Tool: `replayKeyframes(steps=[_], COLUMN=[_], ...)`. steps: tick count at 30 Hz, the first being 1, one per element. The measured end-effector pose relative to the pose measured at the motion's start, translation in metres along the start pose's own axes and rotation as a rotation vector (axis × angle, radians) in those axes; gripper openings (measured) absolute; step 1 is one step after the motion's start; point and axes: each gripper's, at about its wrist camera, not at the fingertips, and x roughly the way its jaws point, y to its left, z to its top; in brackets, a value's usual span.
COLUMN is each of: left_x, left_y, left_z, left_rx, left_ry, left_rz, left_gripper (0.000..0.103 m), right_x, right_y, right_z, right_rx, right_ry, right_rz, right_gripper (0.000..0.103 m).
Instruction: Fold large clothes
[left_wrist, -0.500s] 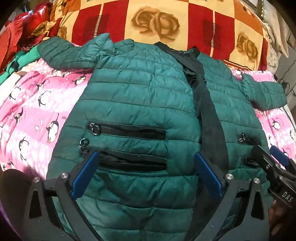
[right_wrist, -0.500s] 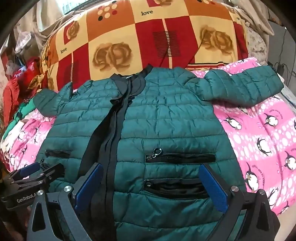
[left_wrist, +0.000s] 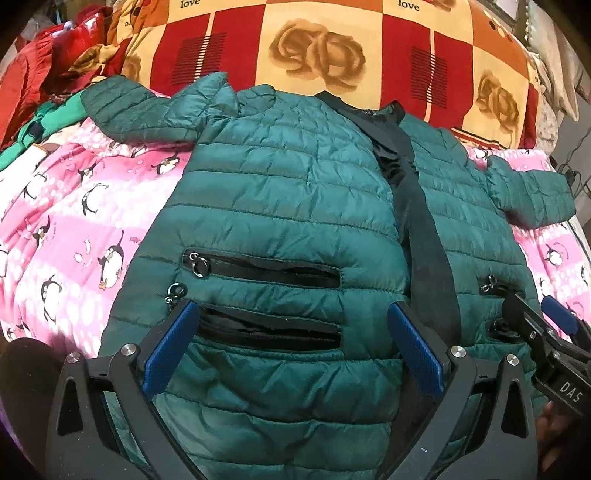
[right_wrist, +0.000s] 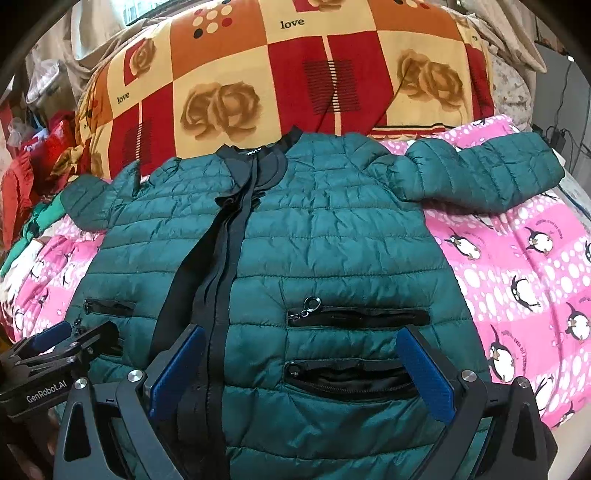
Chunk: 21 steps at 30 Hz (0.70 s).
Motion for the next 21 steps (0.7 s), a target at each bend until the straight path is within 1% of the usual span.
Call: replayKeyframes(steps=[2,3,7,10,13,15,19,21], left_x=[0.0,0.0001,0.001,0.0008,-0.0015,-0.0027,-0.0047,-0.0064], left_y=[-0.0011,-0.0014,-0.0002,-0.0003,0.0001,0.0003,-0.0006,-0.0016], left_z=[-0.001,-0.0006,-0.0018,-0.0032,-0.0034,-0.0038,-0.0044,-0.0051], left_rx=[0.01,0.013,0.028,0.032,0.022,0.027,0.036,0.036], left_ry=[-0.022,-0.023,-0.037,-0.045,-0.05,-0.059,-0.055,-0.057], left_rz=[0.011,0.014,0.03,0.041,0.031,0.037,0.044,0.038], left_gripper=[0.102,0.102,0.102,0.102,0.102,0.102,0.102,0.102], right_x=[-0.0013,0.0028,0.0011,0.0001,-0.0009,0.0007,-0.0005,-0.0028], right_y=[0.0014,-0.0016,0.0017,0.0013,0.0016,0.0006,-0.0007,-0.0003], right_z=[-0.0033,0.0017,0.0009,-0.003,-0.0038,0.0006,0.0025,0.0018], right_rx=[-0.006,0.012,0.005,-0.007,-0.01,0.003,0.008,0.005], right_ry=[-0.001,0.025,0.015,-0.038,-0.052,-0.03,-0.01,-0.017], right_rz=[-0.003,0.025,0.024,0.004,-0.005,0.011,0.014,0.009], right_gripper=[0.103,0.103,0.103,0.103,0.103,0.103,0.103,0.103])
